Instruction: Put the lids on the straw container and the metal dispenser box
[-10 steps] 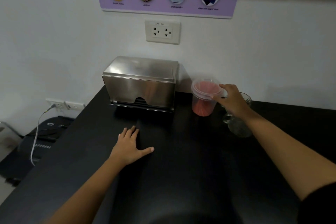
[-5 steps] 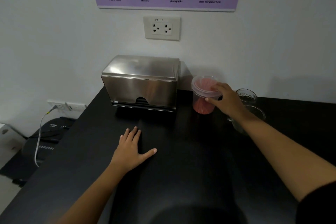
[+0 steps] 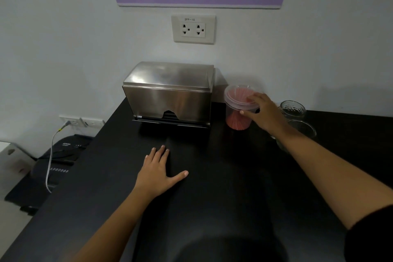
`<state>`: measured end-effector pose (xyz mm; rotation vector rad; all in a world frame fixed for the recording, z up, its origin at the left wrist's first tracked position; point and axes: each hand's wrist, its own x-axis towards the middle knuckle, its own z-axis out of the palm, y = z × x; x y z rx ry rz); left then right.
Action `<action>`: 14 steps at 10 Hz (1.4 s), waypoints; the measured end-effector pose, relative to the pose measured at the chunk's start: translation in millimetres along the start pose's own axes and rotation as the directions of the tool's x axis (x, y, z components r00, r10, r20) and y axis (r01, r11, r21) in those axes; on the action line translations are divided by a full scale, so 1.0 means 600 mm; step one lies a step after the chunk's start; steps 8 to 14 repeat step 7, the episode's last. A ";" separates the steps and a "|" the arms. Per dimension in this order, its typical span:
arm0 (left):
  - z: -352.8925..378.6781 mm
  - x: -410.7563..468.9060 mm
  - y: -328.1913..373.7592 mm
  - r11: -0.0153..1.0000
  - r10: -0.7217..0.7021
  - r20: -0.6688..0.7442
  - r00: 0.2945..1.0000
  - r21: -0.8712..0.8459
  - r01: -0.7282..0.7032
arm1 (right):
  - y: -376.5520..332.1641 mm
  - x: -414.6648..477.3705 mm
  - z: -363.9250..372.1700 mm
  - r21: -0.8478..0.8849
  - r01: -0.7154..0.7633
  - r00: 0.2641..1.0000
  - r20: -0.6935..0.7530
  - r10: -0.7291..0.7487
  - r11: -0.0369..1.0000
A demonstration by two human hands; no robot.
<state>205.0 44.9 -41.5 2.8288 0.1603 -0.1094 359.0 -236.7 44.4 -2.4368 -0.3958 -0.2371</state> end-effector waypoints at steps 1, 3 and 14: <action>-0.001 0.001 0.001 1.000 -0.004 0.018 1.000 0.005 0.004 | -0.002 0.002 0.000 -0.006 -0.004 1.000 0.000 0.004 1.000; -0.004 0.001 0.002 1.000 -0.006 0.023 1.000 0.005 0.006 | -0.004 0.003 0.004 -0.029 -0.023 1.000 -0.002 0.023 0.999; -0.005 0.002 0.005 1.000 -0.017 0.053 0.998 0.014 0.017 | -0.001 -0.009 0.004 0.084 -0.023 0.996 -0.086 0.030 0.996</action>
